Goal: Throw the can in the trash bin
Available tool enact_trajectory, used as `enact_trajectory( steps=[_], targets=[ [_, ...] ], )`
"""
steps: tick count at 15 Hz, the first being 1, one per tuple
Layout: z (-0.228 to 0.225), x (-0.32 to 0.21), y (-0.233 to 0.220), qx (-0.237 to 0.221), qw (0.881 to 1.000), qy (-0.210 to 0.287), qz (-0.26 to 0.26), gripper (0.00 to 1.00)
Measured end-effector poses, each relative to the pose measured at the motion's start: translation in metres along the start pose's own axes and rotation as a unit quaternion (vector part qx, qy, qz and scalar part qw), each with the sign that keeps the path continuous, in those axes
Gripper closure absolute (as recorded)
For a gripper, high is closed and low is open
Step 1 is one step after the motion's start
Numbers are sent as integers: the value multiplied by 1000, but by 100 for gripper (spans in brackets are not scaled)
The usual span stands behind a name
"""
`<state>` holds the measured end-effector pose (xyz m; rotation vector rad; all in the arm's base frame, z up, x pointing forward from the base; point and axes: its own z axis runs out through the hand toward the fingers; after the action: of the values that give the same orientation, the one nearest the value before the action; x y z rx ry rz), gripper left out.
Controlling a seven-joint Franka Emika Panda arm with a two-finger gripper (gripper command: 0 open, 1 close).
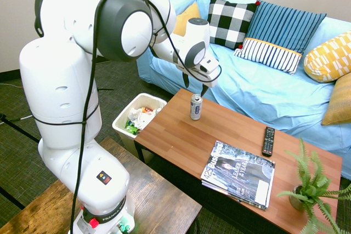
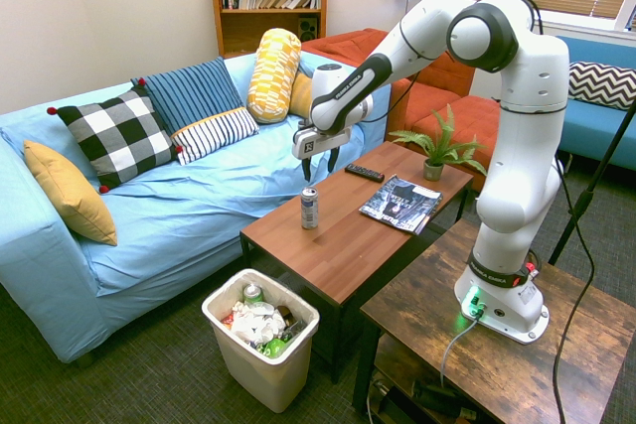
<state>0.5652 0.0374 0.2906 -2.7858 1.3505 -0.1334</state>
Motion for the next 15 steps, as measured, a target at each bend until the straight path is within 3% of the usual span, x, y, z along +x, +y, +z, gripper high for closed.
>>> enact_trajectory(
  steps=[5,15],
  targets=[
    [39,5,-27,-19,1000,3,9,0],
    [109,18,-40,-50,998,-9,20,0]
  ],
)
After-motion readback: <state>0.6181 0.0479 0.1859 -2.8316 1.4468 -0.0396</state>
